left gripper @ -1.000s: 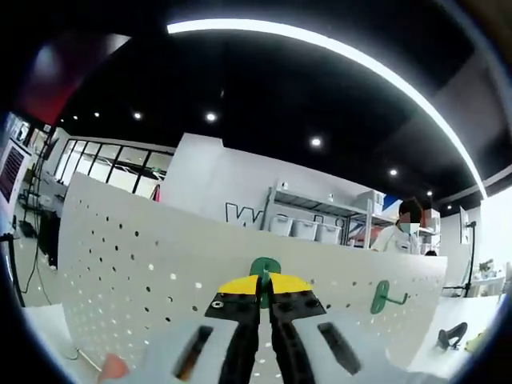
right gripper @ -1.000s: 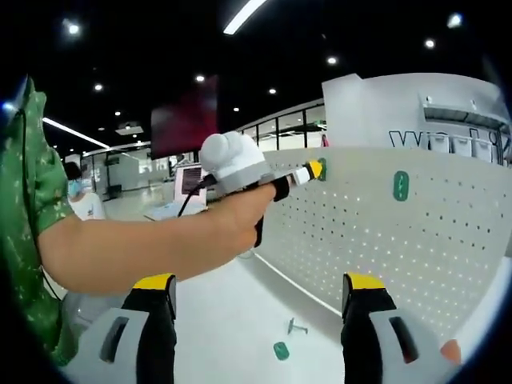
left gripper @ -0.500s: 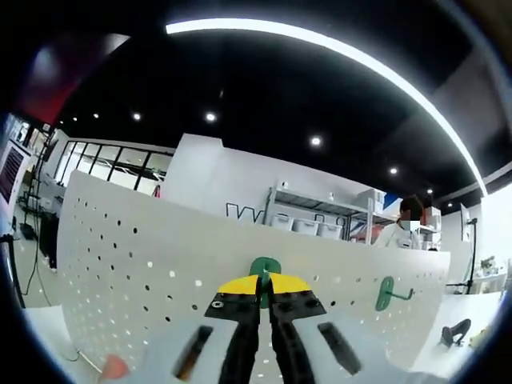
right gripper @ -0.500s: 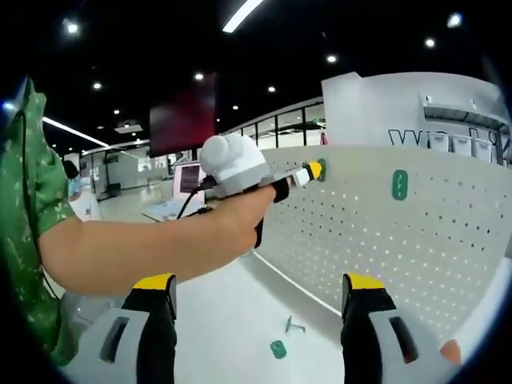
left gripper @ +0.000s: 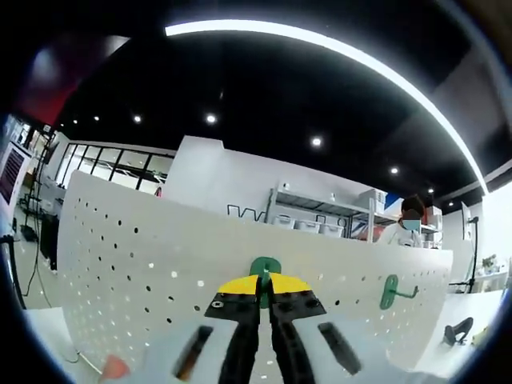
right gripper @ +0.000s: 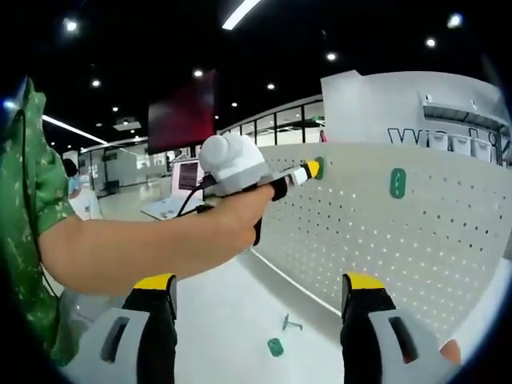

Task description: Insert the hook assembly into the mounting plate slot until the hook locks in place.

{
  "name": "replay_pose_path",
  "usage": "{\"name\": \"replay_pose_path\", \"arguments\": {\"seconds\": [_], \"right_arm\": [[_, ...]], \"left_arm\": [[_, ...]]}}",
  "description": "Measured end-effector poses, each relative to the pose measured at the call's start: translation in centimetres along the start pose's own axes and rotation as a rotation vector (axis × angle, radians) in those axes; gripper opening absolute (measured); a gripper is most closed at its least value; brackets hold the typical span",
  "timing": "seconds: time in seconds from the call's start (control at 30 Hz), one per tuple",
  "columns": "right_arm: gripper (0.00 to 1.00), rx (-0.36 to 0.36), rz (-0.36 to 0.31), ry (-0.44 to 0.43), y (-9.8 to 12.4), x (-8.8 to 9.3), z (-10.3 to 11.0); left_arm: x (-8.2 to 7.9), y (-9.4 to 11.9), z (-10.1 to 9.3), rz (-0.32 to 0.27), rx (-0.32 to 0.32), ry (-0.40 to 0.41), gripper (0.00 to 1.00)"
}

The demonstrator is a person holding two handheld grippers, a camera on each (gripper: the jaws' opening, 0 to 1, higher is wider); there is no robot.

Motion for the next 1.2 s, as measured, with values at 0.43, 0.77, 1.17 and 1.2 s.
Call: {"name": "replay_pose_path", "arguments": {"seconds": [0.43,0.77,1.17,1.2], "right_arm": [[0.86,-0.007,0.012,0.003,-0.25,0.11,-0.02],[0.86,-0.014,0.026,0.005,-0.02,0.47,0.02],[0.86,-0.018,0.030,0.005,0.07,0.64,-0.25],[0.86,-0.018,0.030,0.004,0.05,0.65,-0.28]], "left_arm": [[0.33,0.03,-0.04,-0.013,-0.014,0.009,0.03],[0.34,-0.03,-0.23,-0.039,-0.052,0.032,0.02],[0.42,-0.13,-0.15,-0.062,-0.083,0.022,0.03],[0.46,-0.16,-0.19,-0.062,-0.083,0.022,0.03]]}}
Point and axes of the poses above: the point that each gripper's makers call its tool centre point, and the gripper's own axes: y roughly backward along the fingers, z roughly to its left, x roughly out of its underside, the point moved 3 cm from there along y, roughly backward along the fingers, and after that the axes turned 3 degrees about -x, right-handed, at the moved point
